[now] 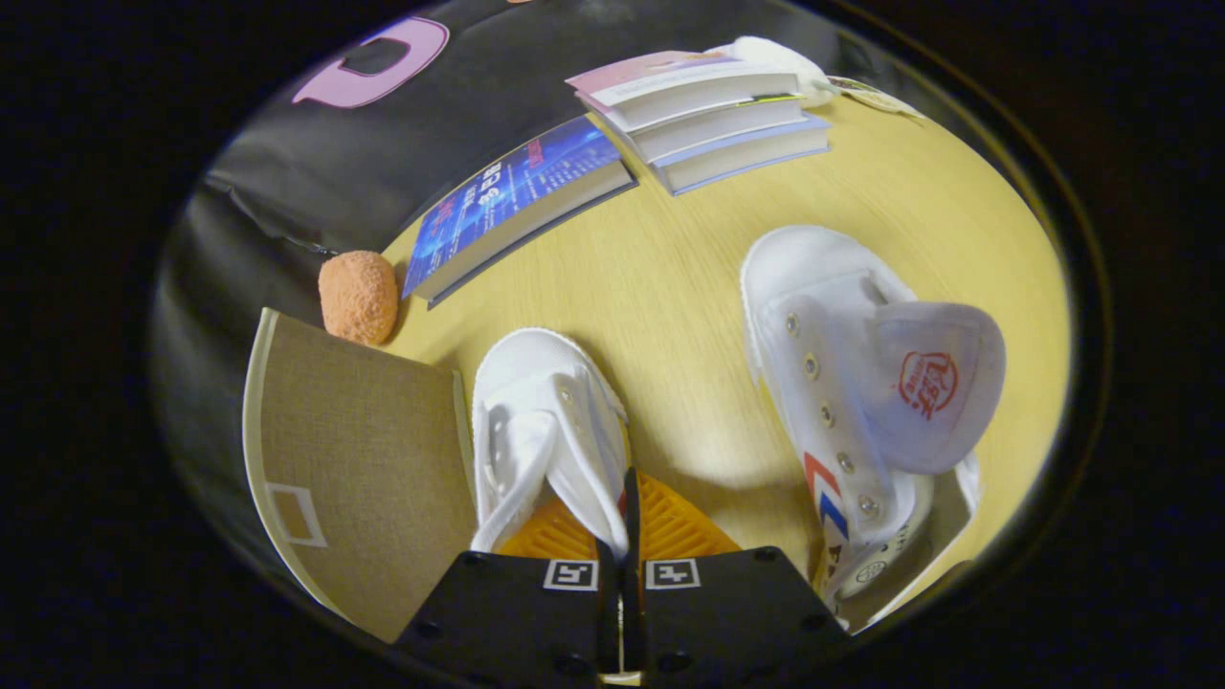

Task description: Open the storage box then place both shoes into the box .Put the left shoe in first, then the right shoe, with the right side of both shoes facing outward in a uniform manner.

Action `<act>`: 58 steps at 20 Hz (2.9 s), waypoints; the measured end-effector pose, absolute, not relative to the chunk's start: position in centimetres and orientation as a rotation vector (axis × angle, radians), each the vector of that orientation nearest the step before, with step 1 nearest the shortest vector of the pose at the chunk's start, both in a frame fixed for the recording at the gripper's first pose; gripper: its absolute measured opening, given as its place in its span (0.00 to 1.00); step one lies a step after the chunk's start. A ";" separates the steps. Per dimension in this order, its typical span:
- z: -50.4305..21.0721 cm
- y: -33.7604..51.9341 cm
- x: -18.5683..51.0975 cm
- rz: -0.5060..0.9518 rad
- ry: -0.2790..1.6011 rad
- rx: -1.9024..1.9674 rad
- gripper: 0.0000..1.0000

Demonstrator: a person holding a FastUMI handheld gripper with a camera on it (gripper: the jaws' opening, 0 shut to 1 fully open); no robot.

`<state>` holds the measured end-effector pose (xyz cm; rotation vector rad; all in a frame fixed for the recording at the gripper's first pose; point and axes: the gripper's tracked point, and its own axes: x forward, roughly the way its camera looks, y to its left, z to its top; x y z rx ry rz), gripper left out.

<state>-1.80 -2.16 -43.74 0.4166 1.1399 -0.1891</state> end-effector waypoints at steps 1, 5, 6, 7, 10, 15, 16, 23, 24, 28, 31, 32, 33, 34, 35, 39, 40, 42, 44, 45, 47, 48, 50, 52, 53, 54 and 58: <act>-43.7 -2.1 -1.9 -0.191 1.143 0.427 0.04; -43.0 -2.1 -2.1 -0.219 1.149 0.517 0.04; -42.6 -2.1 -1.9 -0.220 1.143 0.531 0.04; -42.0 -2.1 -1.7 -0.217 1.136 0.550 0.04; -39.4 -1.5 -0.4 -0.205 1.093 0.633 0.04; -32.1 0.2 2.9 -0.143 0.960 0.702 0.04; -30.4 0.9 3.5 -0.118 0.932 0.700 0.04; -22.4 10.2 6.2 0.077 0.856 0.730 0.04; -22.3 11.7 5.9 0.099 0.862 0.728 0.04; -25.1 16.7 4.8 0.114 0.929 0.720 0.04; -27.4 19.1 3.4 0.098 0.982 0.690 0.04; -28.3 19.7 3.0 0.092 0.998 0.675 0.04; -29.0 20.1 2.7 0.087 1.010 0.660 0.04; -29.6 20.5 2.5 0.078 1.017 0.649 0.04; -30.3 20.8 2.4 0.075 1.025 0.640 0.04; -32.6 21.9 1.9 0.042 1.037 0.598 0.04; -33.0 22.3 1.4 0.031 1.043 0.587 0.04; -33.8 22.7 1.0 0.007 1.053 0.571 0.04; -34.2 22.7 1.2 -0.018 1.042 0.562 0.04; -34.4 22.7 1.5 -0.038 1.032 0.562 0.04; -34.3 22.3 1.8 -0.077 1.003 0.533 0.04; -34.3 22.3 1.8 -0.077 0.988 0.491 0.04; -34.6 22.5 1.5 -0.071 0.969 0.429 0.04; -34.9 22.7 1.1 -0.076 0.966 0.417 0.04; -35.0 22.8 0.9 -0.082 0.971 0.415 0.04; -34.7 22.8 0.1 -0.088 0.971 0.419 0.04; -35.0 23.3 -0.8 -0.097 0.994 0.414 0.04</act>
